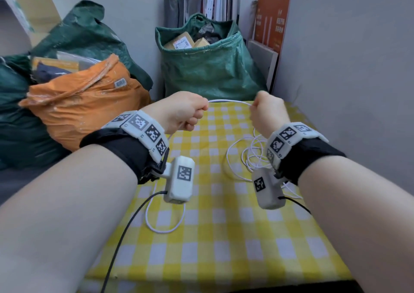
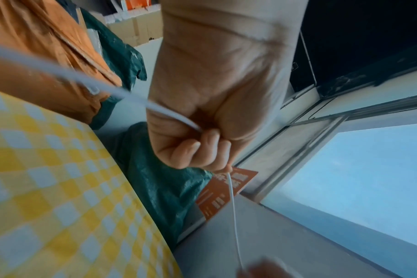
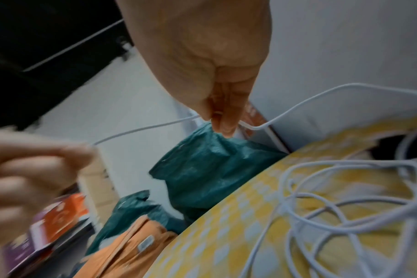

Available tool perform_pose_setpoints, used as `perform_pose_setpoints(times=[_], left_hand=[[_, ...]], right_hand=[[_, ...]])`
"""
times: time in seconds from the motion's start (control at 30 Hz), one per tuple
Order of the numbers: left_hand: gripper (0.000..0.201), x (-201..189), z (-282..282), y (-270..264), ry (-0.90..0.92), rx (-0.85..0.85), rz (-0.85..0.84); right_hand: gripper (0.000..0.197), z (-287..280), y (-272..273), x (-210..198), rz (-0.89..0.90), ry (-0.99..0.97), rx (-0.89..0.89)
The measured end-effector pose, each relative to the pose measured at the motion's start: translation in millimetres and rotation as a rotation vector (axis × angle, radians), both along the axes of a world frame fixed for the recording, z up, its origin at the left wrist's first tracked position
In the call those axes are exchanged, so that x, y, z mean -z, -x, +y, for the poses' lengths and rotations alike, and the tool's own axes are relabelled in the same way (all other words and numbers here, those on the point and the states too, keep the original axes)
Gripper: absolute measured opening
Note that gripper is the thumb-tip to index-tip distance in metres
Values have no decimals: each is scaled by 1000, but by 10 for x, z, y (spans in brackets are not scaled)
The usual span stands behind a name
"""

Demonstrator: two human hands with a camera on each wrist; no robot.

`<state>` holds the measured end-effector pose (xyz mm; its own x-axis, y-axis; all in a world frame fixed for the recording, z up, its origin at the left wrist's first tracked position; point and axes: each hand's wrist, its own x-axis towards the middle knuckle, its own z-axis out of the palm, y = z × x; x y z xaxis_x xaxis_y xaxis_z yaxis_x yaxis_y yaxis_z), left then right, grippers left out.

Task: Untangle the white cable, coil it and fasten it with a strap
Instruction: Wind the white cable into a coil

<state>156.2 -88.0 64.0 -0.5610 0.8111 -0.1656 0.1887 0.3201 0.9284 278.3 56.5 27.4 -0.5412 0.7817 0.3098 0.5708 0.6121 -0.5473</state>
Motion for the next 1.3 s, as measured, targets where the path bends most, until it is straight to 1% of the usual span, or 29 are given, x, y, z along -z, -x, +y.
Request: perform_pose_setpoints(times=[0.07,0.1,0.13,0.2,0.27,0.33,0.4,0.43,0.47,0.5,0.57,0.63,0.7,0.8,0.87,0.97,1.03,1.1,1.17,1.3], left_hand=[[30,-26,-103,139,-39,-55,-23],[30,-31,-147,207,-72,-86,-48],[31,-29,-179,260,-103,-115,-72],[31,-13,-199,297,-132,-152,-87],[30,16,-161,253,-109,-142,-54],[28,40,-101,162,-43,-95,-3],[27,47,-48,71,6,-48,20],[26,43,-27,37,18,-31,18],[27,36,-10,13,23,-16,10],[27,27,-1,-3,24,-1,-2],[30,12,1,-11,11,30,-35],[30,4,-23,-9,-8,46,-65],[29,4,-65,13,-43,23,-88],[31,3,-141,101,-170,-56,-169],[32,-7,-185,174,-262,-100,-252],[32,-10,-224,232,-355,-142,-356],[31,4,-217,214,-360,-141,-370],[30,37,-197,176,-325,-147,-320],[29,82,-177,145,-263,-145,-260],[24,158,-146,86,-171,-88,-233]], right_hand=[[24,153,-149,31,-91,52,156],[28,202,-211,48,-134,85,203],[29,232,-248,63,-178,115,221],[30,212,-231,80,-260,146,199],[29,136,-153,76,-275,119,153],[37,36,-47,50,-167,39,39],[50,-134,44,-22,-8,-79,-160],[50,-224,89,-57,44,-127,-261],[46,-313,132,-88,82,-166,-351],[37,-381,173,-95,114,-195,-423],[21,-440,208,-94,162,-249,-477],[20,-403,202,-77,200,-273,-435],[21,-314,178,-54,185,-233,-356],[23,-108,107,12,89,-127,-156],[23,22,19,69,13,-94,-23],[25,120,-108,124,-84,-55,101],[27,127,-151,130,-118,-9,151],[28,99,-148,103,-132,13,158],[29,34,-101,58,-116,-2,104],[43,-196,11,-47,101,-80,-122]])
